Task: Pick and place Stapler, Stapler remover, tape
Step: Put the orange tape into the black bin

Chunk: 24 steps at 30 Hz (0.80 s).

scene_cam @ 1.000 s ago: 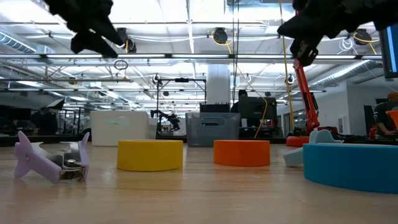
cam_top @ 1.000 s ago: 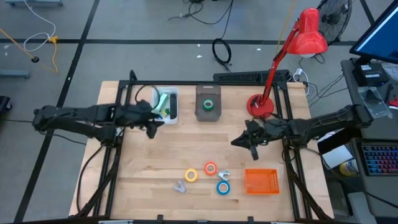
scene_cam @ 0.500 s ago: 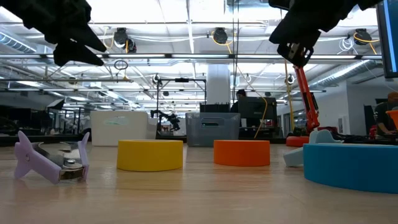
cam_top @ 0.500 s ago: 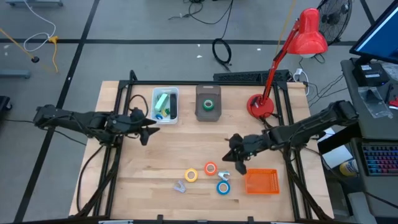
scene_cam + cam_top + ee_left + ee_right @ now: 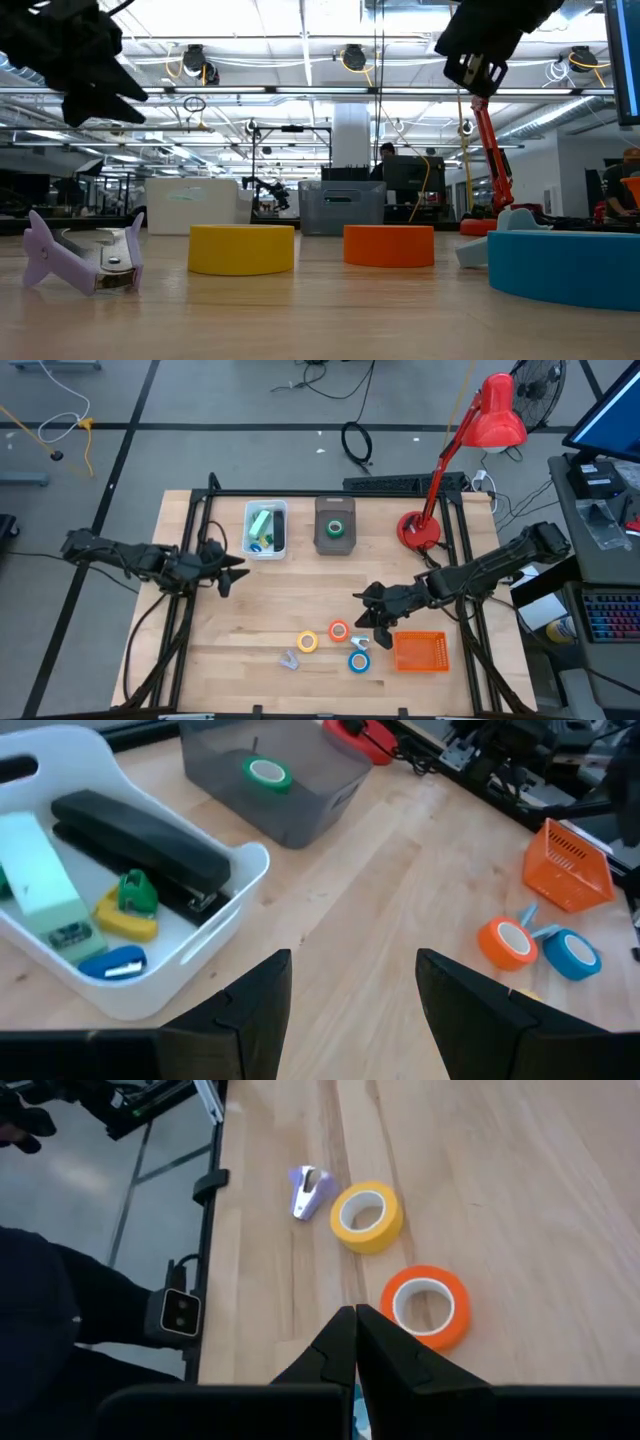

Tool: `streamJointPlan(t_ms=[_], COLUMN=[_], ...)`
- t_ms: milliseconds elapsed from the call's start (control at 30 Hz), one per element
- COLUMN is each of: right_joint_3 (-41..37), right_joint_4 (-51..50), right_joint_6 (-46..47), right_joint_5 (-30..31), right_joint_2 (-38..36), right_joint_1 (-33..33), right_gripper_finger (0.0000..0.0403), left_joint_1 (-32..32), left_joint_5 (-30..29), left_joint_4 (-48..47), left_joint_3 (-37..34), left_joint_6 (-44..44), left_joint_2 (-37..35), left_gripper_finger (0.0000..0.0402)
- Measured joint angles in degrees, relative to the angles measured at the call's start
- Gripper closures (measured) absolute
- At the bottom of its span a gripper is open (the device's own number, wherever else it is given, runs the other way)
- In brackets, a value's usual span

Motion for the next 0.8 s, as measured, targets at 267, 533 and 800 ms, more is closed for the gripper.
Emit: streamJointPlan(t_ms=[267,533,800], right_joint_3=[5.17,11.55,14.17], right_joint_4=[-3.9,-11.48,-11.42], right_joint_6=[-3.49,-6.47,-7.48], right_joint_5=[-1.61,-3.08,-11.2], right_joint_2=[3.93,13.29,19.28], right_joint_1=[-0.3,-3.54,-7.83], right_gripper_finger=[0.0398,0.0398,0.0359], left_joint_1=[-1.99,-2.09,-2.09], left_joint_5=[-2.26,-2.23,-0.93], left_joint_4=[-0.07,0.23,1.55], left_joint_3=[-2.09,-2.09,-2.09], left_joint_6=[-1.61,-2.15,-1.43], left_joint_2=[-2.0,-1.95,-1.93], left_gripper_finger=[0.0183,0.0183,0.0183])
